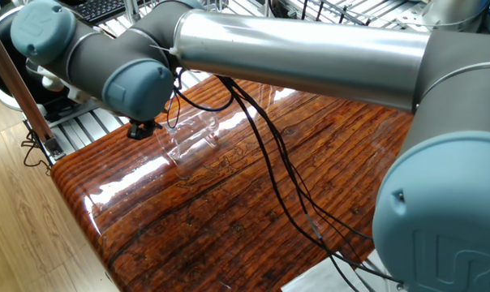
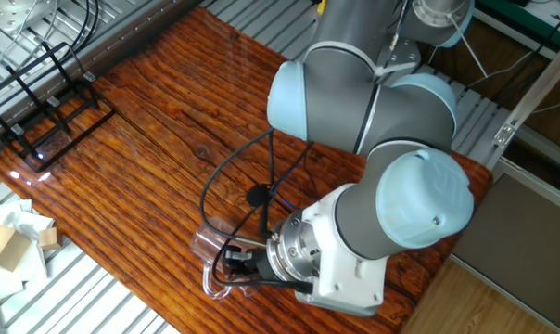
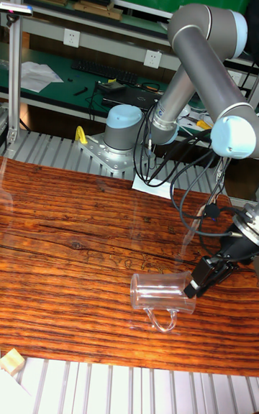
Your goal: Take the cup off the cup rack
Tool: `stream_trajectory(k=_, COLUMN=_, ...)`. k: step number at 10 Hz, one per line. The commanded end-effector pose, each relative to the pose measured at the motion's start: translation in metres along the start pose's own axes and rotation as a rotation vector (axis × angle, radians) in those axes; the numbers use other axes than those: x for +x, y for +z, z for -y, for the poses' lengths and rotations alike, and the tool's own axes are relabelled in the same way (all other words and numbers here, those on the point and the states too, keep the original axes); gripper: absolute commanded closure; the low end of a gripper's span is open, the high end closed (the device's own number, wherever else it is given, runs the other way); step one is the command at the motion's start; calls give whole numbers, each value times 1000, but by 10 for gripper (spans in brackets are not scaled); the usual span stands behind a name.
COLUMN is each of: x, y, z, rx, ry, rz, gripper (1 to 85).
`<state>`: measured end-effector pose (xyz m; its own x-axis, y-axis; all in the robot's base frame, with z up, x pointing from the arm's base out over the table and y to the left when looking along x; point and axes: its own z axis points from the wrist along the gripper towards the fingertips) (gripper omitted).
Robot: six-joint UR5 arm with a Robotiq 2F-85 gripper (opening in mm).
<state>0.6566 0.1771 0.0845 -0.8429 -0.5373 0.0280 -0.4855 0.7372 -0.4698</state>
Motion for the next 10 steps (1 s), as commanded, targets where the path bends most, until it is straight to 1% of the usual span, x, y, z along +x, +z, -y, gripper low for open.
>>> stream_trajectory(k=1, x=3, y=-2, z=3, rx=-2, ry=-14, rz=-5, gripper=490)
stream_trajectory(k=4, x=3, y=-4, z=8, rx=8, ry=-37, rz=1, gripper=497)
stream_trajectory(k=6, x=4, y=-6, z=13, rx=7, ry=-59, rz=9, gripper=500)
stream_trajectory(k=9, x=7, y=-7, z=20, rx=6, ry=-98, rz=25, gripper=503)
stream_trajectory(k=10, x=7, y=-7, z=24, rx=2, ry=-118, rz=37, gripper=507)
